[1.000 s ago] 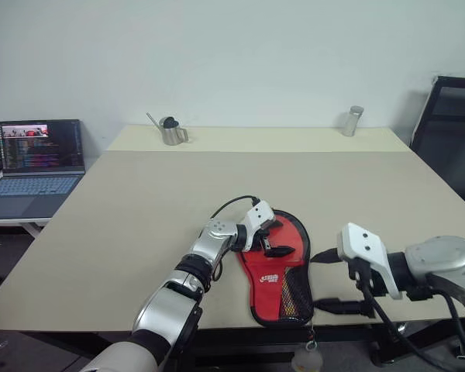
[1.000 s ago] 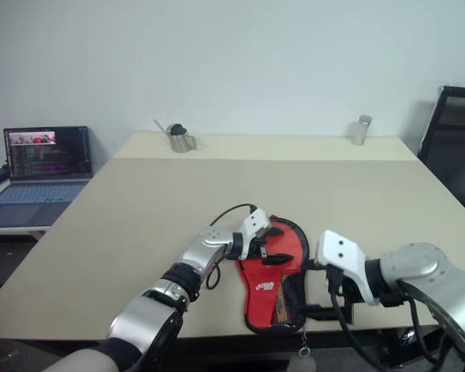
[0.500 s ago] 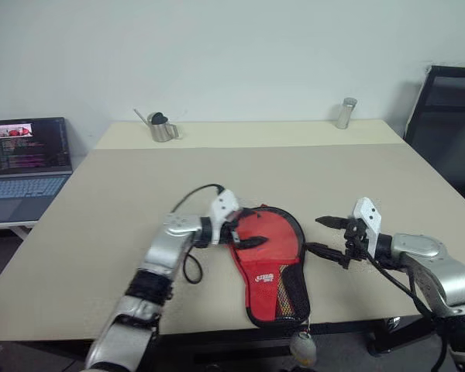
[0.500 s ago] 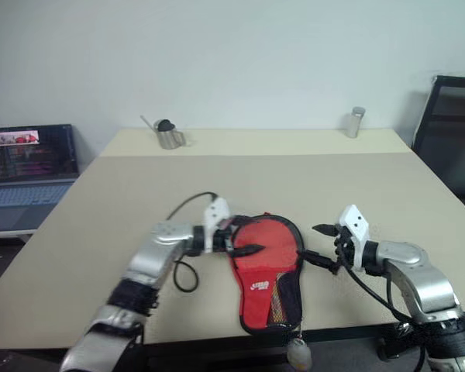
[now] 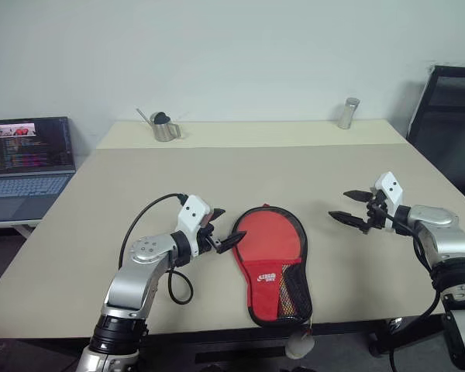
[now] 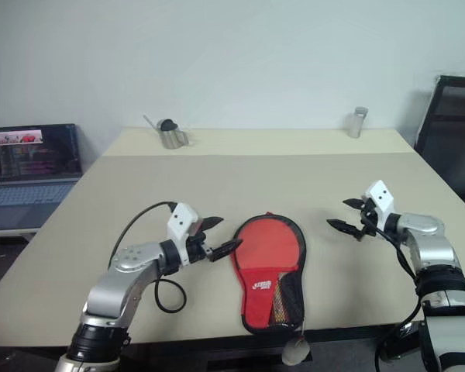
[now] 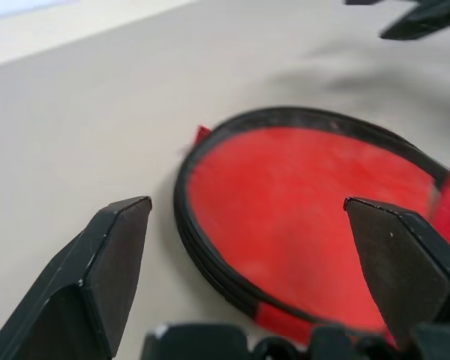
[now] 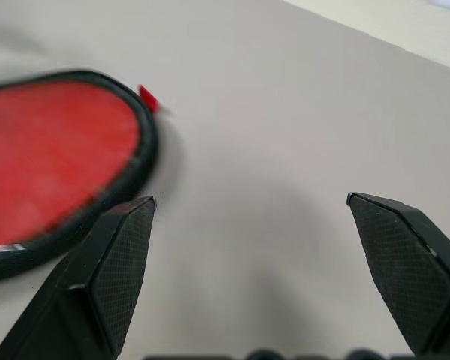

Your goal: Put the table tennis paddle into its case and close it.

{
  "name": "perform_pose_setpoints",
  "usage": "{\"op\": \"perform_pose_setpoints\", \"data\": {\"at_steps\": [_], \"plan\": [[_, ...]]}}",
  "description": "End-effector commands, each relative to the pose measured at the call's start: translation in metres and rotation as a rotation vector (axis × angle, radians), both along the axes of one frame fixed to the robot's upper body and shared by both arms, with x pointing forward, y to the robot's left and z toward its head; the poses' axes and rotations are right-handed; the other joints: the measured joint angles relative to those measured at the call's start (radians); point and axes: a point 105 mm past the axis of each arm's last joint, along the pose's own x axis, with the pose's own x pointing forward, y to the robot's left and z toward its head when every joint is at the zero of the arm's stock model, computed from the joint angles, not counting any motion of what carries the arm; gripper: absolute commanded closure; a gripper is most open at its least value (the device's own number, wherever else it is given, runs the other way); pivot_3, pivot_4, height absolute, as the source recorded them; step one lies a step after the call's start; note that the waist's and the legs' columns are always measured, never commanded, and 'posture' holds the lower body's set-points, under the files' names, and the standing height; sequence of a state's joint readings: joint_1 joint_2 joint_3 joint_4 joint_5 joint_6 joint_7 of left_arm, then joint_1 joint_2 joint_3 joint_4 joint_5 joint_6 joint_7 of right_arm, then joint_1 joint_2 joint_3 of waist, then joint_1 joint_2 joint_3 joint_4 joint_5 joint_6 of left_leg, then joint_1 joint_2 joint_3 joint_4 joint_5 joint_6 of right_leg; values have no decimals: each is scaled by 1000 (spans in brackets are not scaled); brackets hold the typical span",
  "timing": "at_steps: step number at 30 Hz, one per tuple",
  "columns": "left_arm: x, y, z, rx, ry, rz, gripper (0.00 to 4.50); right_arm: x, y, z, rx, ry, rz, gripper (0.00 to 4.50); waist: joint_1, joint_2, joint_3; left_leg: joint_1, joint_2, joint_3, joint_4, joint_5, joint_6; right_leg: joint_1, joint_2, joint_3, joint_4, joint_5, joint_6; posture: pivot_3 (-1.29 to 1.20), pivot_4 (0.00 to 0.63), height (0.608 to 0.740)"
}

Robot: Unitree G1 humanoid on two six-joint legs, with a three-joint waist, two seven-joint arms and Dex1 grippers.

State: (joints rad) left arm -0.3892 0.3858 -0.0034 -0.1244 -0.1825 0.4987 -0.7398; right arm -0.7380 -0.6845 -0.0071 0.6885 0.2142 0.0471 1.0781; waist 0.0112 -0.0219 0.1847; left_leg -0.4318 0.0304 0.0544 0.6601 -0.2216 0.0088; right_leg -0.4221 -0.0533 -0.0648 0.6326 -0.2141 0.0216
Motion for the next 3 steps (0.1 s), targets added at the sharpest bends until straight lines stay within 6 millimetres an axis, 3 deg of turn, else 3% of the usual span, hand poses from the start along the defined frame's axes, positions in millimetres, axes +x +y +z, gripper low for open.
{"op": "perform_pose_setpoints", "data": {"at_steps": [1, 3], "plan": [[3, -4, 3, -21, -31, 19, 0, -5, 3, 13, -29, -37, 46, 11, -2, 0, 0, 0, 0, 0, 0, 0, 0, 0, 0, 0, 0, 0, 0, 0, 150, 740], [11, -4, 3, -30, -44, 40, 0, -3, -4, 9, -30, -8, 18, 11, -2, 0, 0, 0, 0, 0, 0, 0, 0, 0, 0, 0, 1, 0, 0, 0, 150, 740]]}}
